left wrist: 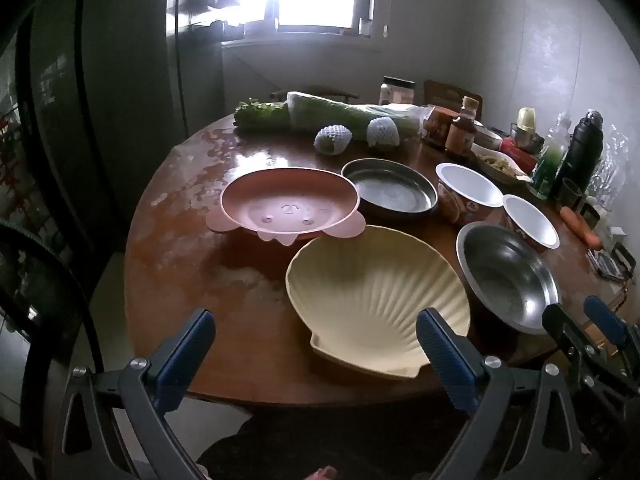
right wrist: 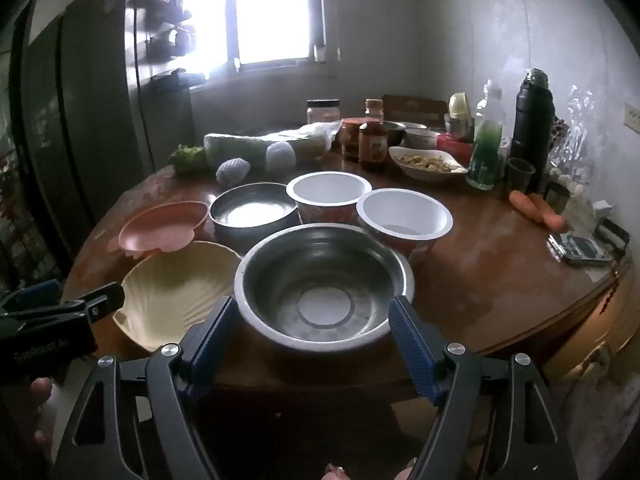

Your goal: Organize plates and bowls

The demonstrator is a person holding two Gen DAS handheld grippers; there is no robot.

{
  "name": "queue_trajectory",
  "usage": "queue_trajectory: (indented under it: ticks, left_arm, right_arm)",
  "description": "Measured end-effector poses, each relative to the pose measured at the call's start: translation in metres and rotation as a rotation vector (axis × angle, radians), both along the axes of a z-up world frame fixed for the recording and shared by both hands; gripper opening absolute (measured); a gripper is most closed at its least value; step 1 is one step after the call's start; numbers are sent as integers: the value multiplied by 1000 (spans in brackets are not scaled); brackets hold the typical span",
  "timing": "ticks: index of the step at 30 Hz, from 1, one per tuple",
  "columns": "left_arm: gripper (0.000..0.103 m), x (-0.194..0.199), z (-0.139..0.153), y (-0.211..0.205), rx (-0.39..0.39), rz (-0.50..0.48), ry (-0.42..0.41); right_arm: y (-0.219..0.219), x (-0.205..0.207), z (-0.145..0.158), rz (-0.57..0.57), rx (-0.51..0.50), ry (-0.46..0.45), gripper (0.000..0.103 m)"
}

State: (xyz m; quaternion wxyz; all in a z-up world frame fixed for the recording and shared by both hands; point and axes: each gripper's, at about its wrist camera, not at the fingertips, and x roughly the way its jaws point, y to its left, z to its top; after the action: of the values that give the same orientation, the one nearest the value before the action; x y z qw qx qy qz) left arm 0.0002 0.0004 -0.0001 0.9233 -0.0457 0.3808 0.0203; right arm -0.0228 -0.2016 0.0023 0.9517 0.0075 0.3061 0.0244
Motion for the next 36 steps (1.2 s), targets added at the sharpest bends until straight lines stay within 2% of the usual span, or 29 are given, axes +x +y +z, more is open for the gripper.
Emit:
queue_trajectory:
  ticks: [36]
  left_arm:
    - [101, -1, 0, -4, 15, -6, -5]
  right_arm:
    - [1, -1, -2, 14, 12, -10, 78]
